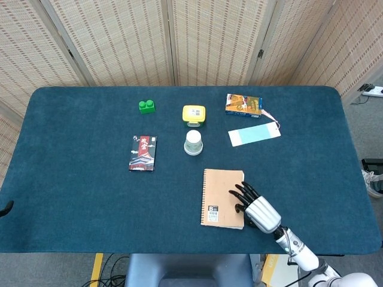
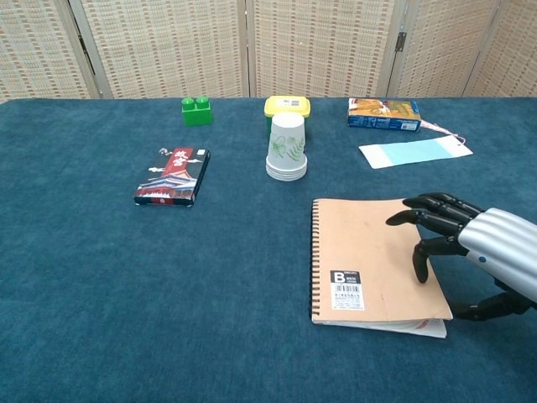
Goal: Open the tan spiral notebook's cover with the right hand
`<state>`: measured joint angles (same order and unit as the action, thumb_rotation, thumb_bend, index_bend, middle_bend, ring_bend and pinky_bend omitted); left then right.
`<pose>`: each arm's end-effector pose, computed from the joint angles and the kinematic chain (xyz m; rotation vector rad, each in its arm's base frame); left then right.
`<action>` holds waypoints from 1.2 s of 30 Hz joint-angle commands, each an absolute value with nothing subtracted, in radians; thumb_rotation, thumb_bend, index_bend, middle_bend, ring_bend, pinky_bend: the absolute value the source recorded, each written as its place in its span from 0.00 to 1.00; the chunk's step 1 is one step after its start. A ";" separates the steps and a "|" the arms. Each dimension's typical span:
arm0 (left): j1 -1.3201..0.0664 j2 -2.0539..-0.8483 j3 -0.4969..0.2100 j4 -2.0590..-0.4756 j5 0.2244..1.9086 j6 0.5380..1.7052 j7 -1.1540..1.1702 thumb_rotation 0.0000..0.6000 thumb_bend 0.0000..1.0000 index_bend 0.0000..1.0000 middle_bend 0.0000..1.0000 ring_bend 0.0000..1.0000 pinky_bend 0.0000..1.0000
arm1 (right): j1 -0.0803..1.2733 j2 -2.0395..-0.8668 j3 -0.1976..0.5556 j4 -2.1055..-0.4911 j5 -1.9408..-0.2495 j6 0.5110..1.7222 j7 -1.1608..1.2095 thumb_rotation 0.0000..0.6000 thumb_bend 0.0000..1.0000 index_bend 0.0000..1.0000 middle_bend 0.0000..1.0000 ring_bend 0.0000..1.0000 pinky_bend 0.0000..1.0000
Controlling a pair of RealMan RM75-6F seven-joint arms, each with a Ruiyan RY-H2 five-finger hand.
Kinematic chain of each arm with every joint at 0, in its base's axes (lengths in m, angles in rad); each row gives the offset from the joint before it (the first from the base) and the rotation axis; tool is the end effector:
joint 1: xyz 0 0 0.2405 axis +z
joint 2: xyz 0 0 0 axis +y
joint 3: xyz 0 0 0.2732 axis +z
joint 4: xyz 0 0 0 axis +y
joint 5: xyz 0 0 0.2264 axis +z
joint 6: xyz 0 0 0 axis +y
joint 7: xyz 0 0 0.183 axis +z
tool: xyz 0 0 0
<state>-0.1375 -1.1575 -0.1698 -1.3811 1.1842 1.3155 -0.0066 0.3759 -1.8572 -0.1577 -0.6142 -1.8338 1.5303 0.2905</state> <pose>-0.4149 0.2641 0.1923 -1.1457 -0.9146 -0.6809 -0.2835 -0.2700 -0.0740 2.0172 -0.6508 1.1931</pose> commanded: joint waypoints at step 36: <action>-0.126 -1.150 -0.179 -1.387 1.189 1.342 -0.023 1.00 0.27 0.08 0.08 0.08 0.17 | 0.572 -1.868 -0.074 -0.683 -1.876 1.600 0.077 1.00 0.25 0.69 0.31 0.08 0.00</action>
